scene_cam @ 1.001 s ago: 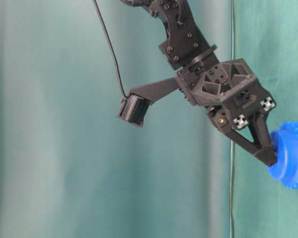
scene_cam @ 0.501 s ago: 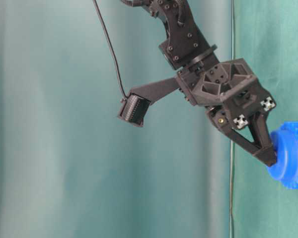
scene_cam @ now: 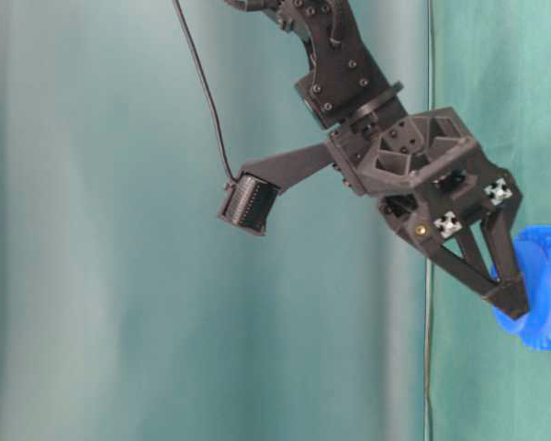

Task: Insert the shaft placed at a random location into the center hole of the medium gear at another random location.
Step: 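Open the right gripper and raise it off the shaft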

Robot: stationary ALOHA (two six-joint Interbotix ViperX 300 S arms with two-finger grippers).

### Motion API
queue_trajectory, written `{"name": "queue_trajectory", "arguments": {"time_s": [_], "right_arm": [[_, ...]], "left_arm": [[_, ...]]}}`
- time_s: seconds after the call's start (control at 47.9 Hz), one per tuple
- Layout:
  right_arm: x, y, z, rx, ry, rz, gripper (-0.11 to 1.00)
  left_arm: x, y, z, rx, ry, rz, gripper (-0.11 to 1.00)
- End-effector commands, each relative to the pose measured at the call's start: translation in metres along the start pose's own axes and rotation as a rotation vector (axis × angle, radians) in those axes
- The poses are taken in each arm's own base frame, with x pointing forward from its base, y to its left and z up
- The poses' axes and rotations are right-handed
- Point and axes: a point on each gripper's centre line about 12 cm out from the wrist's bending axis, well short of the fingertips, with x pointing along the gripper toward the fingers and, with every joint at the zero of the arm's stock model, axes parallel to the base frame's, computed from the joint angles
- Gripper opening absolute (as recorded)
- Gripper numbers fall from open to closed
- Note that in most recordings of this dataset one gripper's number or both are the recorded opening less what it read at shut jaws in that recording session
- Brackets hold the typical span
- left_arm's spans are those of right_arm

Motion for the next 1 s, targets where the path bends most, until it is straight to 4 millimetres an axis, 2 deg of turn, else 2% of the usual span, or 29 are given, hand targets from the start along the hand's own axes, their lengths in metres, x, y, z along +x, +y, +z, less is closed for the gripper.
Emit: {"name": "queue_trajectory", "arguments": {"time_s": [0.0, 0.292, 0.417, 0.73, 0.981], "right_arm": [[-0.013, 0.0, 0.026, 0.002, -0.066, 0.002, 0.77], [-0.044, 0.001, 0.059, -0.018, -0.146, 0.009, 0.77], [-0.054, 0.002, 0.068, -0.021, -0.158, 0.012, 0.77], [-0.057, 0.002, 0.07, -0.016, -0.161, 0.013, 0.77], [-0.076, 0.001, 0.063, -0.008, -0.159, 0.011, 0.77]], "left_arm": [[0.003, 0.0, 0.009, 0.005, -0.023, 0.001, 0.0], [0.003, 0.0, 0.009, 0.005, -0.023, 0.001, 0.0], [0.003, 0.0, 0.009, 0.005, -0.025, 0.001, 0.0], [0.003, 0.0, 0.009, 0.003, -0.026, 0.0, 0.0], [0.003, 0.0, 0.009, 0.003, -0.023, 0.001, 0.0]]}}
